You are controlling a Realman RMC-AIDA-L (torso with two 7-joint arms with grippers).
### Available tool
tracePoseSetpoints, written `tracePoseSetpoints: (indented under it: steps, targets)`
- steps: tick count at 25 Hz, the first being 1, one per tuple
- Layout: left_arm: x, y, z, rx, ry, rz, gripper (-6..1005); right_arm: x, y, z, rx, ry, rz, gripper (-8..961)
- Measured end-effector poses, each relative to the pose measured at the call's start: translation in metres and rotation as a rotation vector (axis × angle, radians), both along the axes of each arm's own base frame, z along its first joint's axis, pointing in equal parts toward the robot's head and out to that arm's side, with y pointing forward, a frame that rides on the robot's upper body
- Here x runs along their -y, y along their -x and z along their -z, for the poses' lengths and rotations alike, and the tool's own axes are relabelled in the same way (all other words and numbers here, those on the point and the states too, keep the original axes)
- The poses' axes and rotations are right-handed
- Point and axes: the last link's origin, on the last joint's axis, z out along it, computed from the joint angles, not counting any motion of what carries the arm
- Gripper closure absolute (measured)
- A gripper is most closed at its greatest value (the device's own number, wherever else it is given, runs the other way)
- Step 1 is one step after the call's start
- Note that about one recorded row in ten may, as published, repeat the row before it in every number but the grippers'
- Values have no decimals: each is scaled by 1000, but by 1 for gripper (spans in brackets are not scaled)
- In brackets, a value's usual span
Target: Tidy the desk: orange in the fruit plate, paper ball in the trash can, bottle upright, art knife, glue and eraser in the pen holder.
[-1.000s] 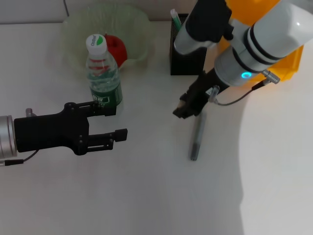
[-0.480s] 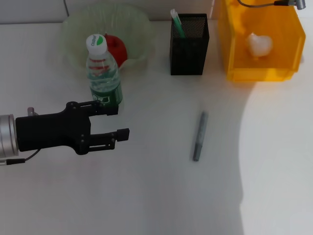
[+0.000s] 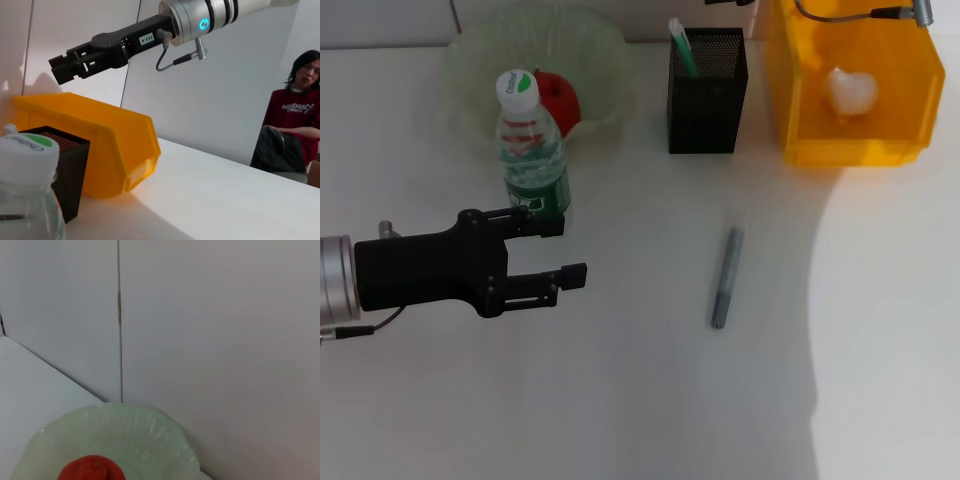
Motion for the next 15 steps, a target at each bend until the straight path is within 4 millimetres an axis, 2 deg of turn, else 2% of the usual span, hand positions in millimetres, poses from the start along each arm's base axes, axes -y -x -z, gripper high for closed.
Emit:
tracePoseSetpoints:
  steps: [4, 10, 15]
  targets:
    - [1, 1, 0, -1, -1, -2, 274, 7, 4, -6, -14, 32, 8, 365]
    - [1, 2, -2, -2, 1, -5, 274, 37, 20, -38, 45, 192, 139, 363]
    - [2, 3, -4, -1, 10, -10, 274, 56, 11, -38, 194, 303, 302, 359]
